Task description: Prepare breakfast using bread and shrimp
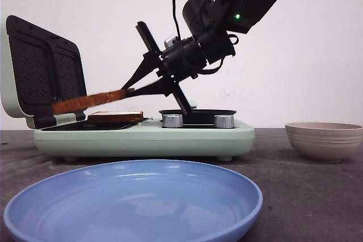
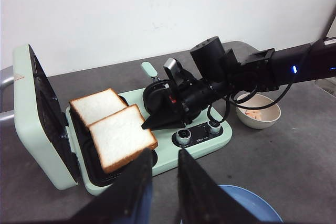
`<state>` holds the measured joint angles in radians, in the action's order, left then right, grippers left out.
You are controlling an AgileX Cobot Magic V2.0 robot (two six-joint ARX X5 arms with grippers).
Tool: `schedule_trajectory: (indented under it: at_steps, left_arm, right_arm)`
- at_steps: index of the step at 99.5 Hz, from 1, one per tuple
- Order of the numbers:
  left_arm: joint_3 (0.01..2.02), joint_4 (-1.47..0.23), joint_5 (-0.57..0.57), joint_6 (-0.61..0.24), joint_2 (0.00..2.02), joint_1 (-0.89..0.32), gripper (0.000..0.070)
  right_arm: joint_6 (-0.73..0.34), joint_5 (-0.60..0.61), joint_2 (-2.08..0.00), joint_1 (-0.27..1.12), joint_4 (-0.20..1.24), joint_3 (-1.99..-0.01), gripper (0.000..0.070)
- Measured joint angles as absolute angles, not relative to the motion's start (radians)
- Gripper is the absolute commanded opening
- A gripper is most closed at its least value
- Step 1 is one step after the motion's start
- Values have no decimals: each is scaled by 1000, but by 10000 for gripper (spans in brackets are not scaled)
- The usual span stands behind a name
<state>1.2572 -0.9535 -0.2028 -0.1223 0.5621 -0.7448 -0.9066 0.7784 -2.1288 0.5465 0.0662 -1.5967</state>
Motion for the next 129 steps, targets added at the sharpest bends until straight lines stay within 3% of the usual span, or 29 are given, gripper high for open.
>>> schedule_trajectory:
  at_steps: [22, 42, 51, 65, 82, 87, 99, 115, 129]
  left_arm:
    - [1257, -953, -203, -123, 562, -745, 0]
    - [1257, -957, -203, -123, 562, -745, 0]
    - [1257, -960, -203, -123, 562, -745, 0]
    - [1257, -957, -242, -123, 562, -745, 0]
    - [1257, -951, -407, -123, 562, -745, 0]
    - [1257, -941, -462, -123, 562, -745, 0]
    - [1257, -857, -566, -112, 562, -745, 0]
    - [1257, -697, -630, -43, 584, -744, 0]
    - [1258, -704, -630, -17, 630, -735, 0]
  right_arm:
    - [-907, 740, -2140, 562, 64, -1597, 21]
    - [-914, 706, -2140, 562, 65, -1597, 411]
    - [-924, 707, -2140, 561, 65, -1597, 499]
    - [-926, 756, -2140, 543, 63, -1615, 499]
    - [-904, 781, -2087, 484, 106, -1615, 474]
    - [-878, 774, -2044, 458, 131, -1615, 377]
    - [-744, 684, -1890, 414, 255, -1615, 0]
    - [-449, 497, -1658, 432, 495, -1617, 0]
    - [-253, 418, -1497, 459, 614, -1617, 0]
